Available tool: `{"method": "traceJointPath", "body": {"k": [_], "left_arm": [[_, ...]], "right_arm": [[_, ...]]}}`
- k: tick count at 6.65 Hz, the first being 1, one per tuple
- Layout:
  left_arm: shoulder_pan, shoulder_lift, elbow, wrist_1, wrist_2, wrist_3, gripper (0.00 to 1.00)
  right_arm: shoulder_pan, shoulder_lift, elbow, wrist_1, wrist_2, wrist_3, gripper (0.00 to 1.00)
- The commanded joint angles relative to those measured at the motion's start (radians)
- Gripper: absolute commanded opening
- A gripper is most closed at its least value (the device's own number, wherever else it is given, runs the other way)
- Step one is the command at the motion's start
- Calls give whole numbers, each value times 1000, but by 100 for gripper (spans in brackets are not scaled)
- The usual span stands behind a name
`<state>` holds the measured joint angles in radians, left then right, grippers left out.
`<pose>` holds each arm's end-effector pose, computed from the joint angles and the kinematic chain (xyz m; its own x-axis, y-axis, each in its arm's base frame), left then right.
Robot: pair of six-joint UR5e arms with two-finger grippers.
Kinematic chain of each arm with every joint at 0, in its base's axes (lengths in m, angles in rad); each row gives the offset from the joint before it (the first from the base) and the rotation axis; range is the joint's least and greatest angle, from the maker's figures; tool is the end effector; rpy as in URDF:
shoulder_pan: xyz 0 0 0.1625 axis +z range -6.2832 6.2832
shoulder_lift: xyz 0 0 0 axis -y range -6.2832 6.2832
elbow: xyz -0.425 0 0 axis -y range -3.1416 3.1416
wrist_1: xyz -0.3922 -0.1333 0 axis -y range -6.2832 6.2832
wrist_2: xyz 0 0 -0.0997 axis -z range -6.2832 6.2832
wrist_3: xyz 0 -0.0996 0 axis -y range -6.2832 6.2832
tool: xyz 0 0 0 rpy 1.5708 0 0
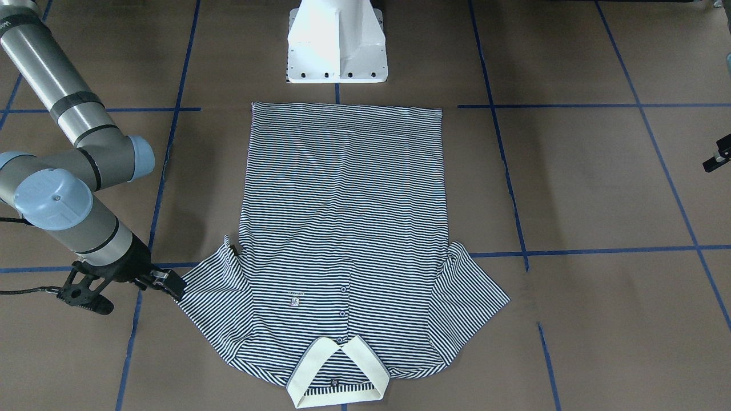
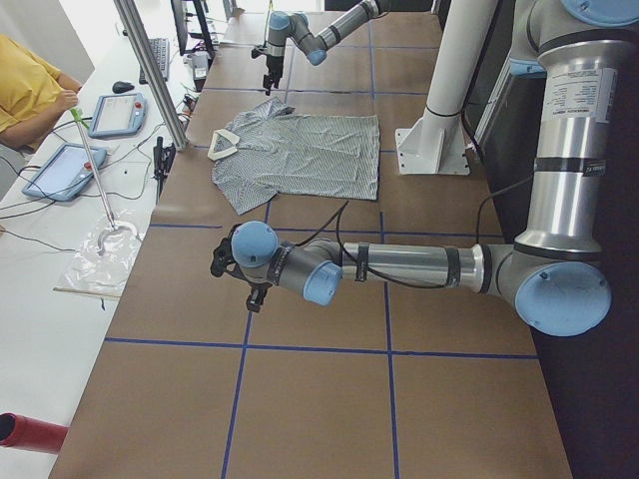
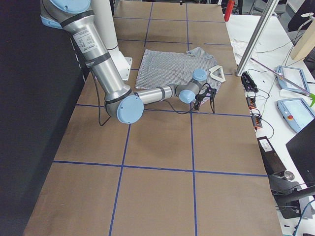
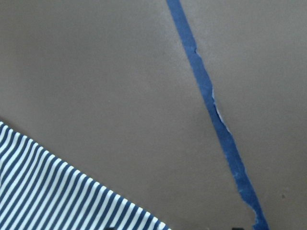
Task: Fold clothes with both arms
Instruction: 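Move the right gripper to the shoulder seam nearest it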
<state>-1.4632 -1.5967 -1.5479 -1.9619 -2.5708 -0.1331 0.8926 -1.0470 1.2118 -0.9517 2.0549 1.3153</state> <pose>0.0062 -0.5183 0.5976 0.5112 0.2541 -0.8211 -0.0316 0.9602 0.2775 -0.3917 -0.6248 0.4582 0.5520 0.3285 0.7664 -0.3551 0.9242 -0.1405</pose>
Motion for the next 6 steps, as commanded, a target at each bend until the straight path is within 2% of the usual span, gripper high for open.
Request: {"method": "traceJointPath", "body": {"k": [1, 3, 6], "left_arm": [[0, 3, -1, 0, 0, 1, 100], [-2, 7, -3, 0, 0, 4, 100], [-2, 11, -1, -2, -2, 7, 100]], "right_arm": [[-21, 2, 0, 1, -1, 1, 69], [-21, 7, 0, -1, -2, -8, 0], [-21, 10, 8, 4, -1, -22, 0]]}}
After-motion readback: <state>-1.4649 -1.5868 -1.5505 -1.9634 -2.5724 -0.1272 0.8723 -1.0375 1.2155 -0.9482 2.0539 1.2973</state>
